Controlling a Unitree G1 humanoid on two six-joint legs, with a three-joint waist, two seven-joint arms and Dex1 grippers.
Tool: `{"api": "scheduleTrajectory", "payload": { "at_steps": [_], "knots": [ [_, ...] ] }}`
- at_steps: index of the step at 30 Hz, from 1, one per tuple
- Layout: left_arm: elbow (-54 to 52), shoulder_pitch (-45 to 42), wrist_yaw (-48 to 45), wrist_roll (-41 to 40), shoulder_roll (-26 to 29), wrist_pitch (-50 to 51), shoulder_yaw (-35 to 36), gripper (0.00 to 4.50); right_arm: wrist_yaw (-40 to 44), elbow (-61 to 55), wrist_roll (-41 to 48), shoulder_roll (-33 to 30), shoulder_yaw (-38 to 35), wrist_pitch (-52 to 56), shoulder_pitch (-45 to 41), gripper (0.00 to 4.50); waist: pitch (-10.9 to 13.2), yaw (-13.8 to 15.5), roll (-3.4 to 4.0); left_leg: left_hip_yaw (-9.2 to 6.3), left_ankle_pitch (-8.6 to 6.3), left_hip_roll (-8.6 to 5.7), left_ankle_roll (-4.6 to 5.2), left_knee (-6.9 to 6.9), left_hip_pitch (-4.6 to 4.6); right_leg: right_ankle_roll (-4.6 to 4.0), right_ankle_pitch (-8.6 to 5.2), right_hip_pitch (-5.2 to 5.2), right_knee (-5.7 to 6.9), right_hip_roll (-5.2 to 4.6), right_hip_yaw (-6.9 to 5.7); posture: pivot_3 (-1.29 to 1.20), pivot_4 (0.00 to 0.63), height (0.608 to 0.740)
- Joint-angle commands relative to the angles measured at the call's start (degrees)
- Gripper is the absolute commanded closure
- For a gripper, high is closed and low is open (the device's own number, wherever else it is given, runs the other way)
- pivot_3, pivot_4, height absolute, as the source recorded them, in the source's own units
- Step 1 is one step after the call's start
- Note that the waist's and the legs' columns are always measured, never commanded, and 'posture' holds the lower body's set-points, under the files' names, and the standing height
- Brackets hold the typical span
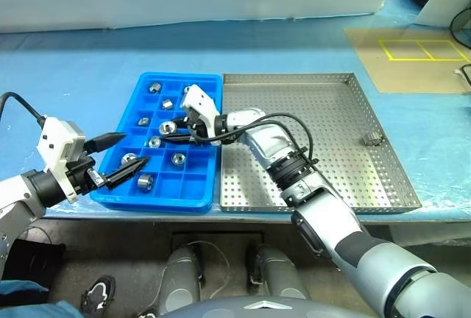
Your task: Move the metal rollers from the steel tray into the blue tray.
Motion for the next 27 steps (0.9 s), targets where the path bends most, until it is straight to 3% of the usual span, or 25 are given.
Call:
{"api": "scheduleTrajectory", "payload": {
  "at_steps": [1, 10, 23, 27],
  "knots": [
    [-1.9, 0.5, 0.9, -1.3, -0.1, -0.1, 2.1, 0.19, -1.1, -0.3, 1.8, 0.2, -3.4, 1.2, -3.1, 2.81, 0.0, 0.0, 0.0, 0.0, 0.01, 0.0, -0.02, 0.0, 0.02, 0.0, 0.0, 0.0, 0.02, 0.0, 0.0, -0.25, 0.15, 0.74],
    [-2.0, 0.6, 1.6, -1.7, 0.1, -0.3, 0.9, 0.19, 6.3, -5.7, 1.9, -5.5, -2.1, 3.4, -0.6, 2.81, 0.0, -0.1, -0.02, 0.0, 0.06, 0.03, -0.1, -0.08, 0.05, 0.0, 0.0, 0.0, 0.01, 0.05, 0.01, -0.26, 0.15, 0.74],
    [-1.7, 0.1, 1.6, -1.6, 0.2, -0.5, -0.7, 0.19, 2.2, -4.1, -2.7, -4.9, 1.0, 0.8, 0.6, 2.81, 0.0, -0.2, -0.02, 0.0, 0.08, 0.05, -0.12, -0.09, 0.09, 0.0, 0.0, 0.0, 0.01, 0.08, 0.01, -0.27, 0.15, 0.74],
    [-2.0, 0.7, 1.4, -1.4, -0.1, -0.7, -0.7, 0.19, 0.1, -2.1, -3.8, -5.0, 0.9, 0.0, -0.1, 1.45, 0.0, -0.2, -0.02, 0.0, 0.08, 0.05, -0.12, -0.09, 0.07, 0.0, 0.0, 0.0, 0.01, 0.07, 0.01, -0.27, 0.15, 0.74]
  ]
}}
